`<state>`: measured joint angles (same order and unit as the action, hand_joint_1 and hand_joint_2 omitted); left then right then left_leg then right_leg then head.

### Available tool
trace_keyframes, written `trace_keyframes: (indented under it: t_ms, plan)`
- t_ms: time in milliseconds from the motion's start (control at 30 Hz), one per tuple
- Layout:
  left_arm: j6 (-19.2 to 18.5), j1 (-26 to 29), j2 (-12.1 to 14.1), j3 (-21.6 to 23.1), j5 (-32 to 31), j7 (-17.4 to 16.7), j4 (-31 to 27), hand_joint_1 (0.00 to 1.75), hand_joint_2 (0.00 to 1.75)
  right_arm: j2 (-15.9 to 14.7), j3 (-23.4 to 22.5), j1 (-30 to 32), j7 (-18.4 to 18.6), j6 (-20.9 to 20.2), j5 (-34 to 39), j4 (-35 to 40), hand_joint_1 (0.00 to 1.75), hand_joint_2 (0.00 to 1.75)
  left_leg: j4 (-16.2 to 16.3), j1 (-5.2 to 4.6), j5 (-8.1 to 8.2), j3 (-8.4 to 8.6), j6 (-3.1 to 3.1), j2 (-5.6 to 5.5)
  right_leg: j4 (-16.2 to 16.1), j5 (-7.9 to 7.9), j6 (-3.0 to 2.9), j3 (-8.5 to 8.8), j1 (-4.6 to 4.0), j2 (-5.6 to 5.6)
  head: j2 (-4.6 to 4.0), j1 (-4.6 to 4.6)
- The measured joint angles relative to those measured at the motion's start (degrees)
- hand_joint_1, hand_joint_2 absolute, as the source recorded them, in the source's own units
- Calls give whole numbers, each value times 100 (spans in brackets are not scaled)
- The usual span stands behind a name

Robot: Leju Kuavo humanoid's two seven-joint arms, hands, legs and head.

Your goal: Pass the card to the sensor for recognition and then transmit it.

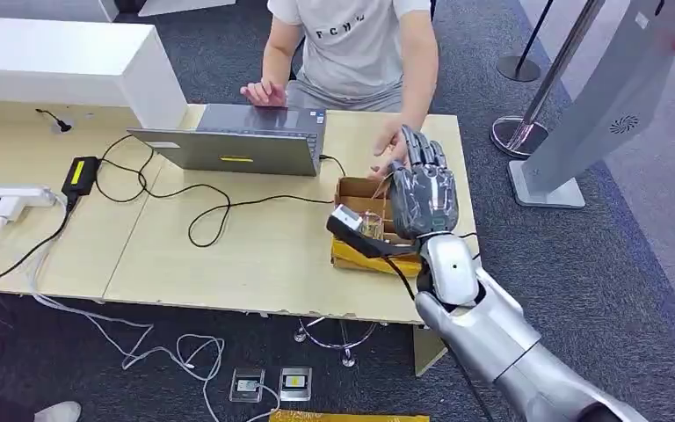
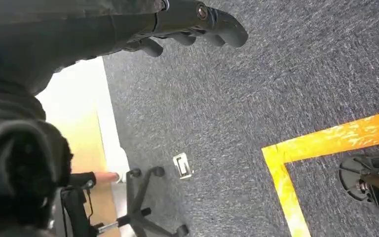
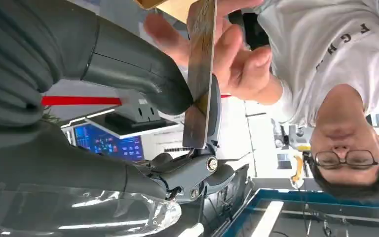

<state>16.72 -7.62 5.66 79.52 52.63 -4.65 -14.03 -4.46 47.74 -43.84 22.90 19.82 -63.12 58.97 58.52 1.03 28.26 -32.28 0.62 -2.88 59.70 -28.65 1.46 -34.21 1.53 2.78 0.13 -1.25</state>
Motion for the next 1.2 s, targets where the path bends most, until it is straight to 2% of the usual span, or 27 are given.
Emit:
trace_keyframes:
  t_ms: [267, 300, 367, 700, 833, 933, 1100, 1200]
  plan:
    - [-18, 1, -20, 0, -52, -28, 0, 0, 0, -50, -57, -20, 131, 15, 46, -168, 175, 175, 0, 0, 0, 0, 0, 0, 0, 0, 0, -1, 0, 1, 0, 2]
    - [-33, 1, -20, 0, -63, -33, 0, 0, 0, -63, -70, -20, 168, 15, 42, -181, 61, 175, 0, 0, 0, 0, 0, 0, 0, 0, 0, -1, 0, 1, 0, 0]
    - [-46, 1, -20, 2, -90, -39, 0, 0, 0, -96, -112, -20, 241, 20, 13, -208, 0, 175, 0, 0, 0, 0, 0, 0, 0, 0, 0, -1, 0, 1, 0, 0]
    - [-72, 1, -28, 2, -219, -37, 0, 0, 0, -337, -302, 90, 521, 30, -128, -282, 0, 175, 1, 0, 0, 1, 0, 1, -1, 0, 0, -2, 0, 2, 0, 0]
    - [-79, 3, -35, 2, -201, -2, 0, 0, 0, -422, -588, 189, 724, -28, 615, -282, 0, 175, 1, -1, 0, 1, 0, 1, -1, 0, 0, -3, 0, 1, 0, 0]
    - [-98, 8, -44, 0, -175, 0, 0, 0, 0, -610, -912, 227, 1021, -90, 1249, -282, 0, 175, 2, -2, 0, 4, 0, 0, -4, 0, 0, -2, 1, 1, 0, 4]
    - [-131, 35, -48, 0, -140, -111, 0, 0, 0, -1166, -1474, 371, 1305, -293, 1875, -219, 0, 175, 3, -3, 3, 1, -4, 1, -10, 2, 3, 0, 3, 1, 0, 2]
    - [-87, 37, -48, 0, -120, -166, 2, 0, 0, -1487, -1821, 544, 1357, -409, 2872, -98, 0, 175, 4, -3, 5, -2, -6, -1, -11, 2, 3, 0, 3, -3, 0, 0]
